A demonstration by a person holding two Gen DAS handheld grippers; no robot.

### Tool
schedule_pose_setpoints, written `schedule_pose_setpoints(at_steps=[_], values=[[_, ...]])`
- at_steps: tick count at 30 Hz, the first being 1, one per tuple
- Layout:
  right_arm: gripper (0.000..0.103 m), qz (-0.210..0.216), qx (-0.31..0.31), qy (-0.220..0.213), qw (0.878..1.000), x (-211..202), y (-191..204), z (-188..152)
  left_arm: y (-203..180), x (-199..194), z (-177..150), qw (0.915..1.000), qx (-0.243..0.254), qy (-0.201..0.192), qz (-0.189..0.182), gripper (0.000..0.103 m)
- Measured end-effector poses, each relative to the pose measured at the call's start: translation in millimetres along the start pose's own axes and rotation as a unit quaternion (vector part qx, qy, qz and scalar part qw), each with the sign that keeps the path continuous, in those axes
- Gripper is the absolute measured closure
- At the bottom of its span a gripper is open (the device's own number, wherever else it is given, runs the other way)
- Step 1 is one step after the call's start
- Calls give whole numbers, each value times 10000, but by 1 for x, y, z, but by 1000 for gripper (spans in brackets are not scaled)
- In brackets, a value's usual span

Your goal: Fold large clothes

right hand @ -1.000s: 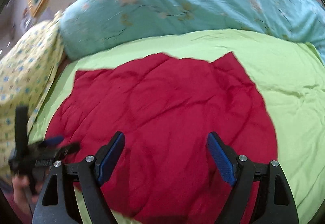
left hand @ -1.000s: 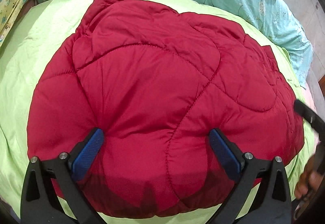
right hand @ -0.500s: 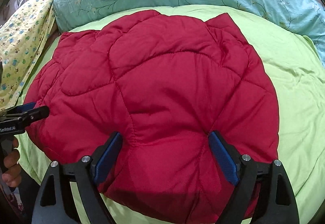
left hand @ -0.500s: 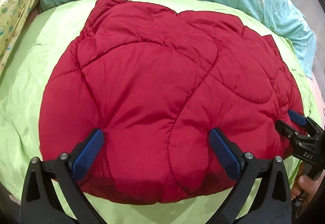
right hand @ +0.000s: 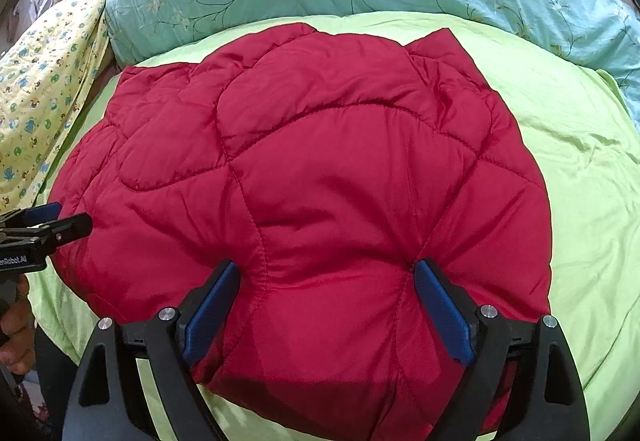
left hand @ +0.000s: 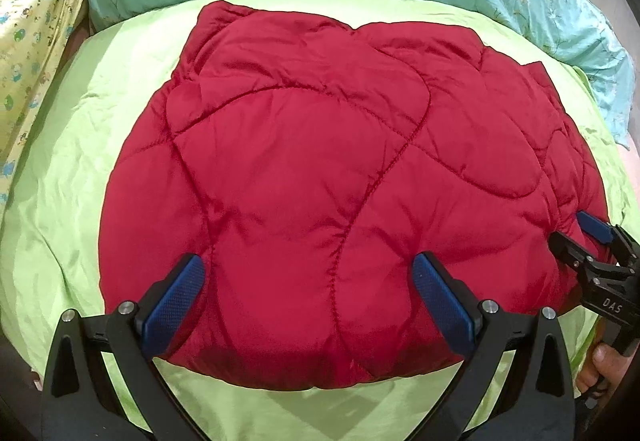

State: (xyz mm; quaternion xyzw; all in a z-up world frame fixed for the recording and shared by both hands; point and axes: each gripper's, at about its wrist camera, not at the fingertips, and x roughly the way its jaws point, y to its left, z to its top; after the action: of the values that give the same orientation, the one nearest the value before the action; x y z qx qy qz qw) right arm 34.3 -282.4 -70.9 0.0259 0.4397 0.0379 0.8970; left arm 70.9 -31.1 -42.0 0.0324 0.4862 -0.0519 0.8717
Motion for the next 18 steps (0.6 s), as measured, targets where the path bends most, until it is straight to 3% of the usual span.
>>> schedule_pose_setpoints(at_steps=[4, 11, 18], values=[[12, -78, -22, 45, 10000, -9, 5, 6, 2, -2, 2, 9999, 8, -31, 97, 0], [12, 152, -200, -342, 9991, -35, 21, 28, 6, -10, 19, 9978, 169, -298, 568, 0], [12, 53, -346, 92, 9993, 5, 29, 57, 14, -7, 39, 9991, 79, -254, 342, 0]])
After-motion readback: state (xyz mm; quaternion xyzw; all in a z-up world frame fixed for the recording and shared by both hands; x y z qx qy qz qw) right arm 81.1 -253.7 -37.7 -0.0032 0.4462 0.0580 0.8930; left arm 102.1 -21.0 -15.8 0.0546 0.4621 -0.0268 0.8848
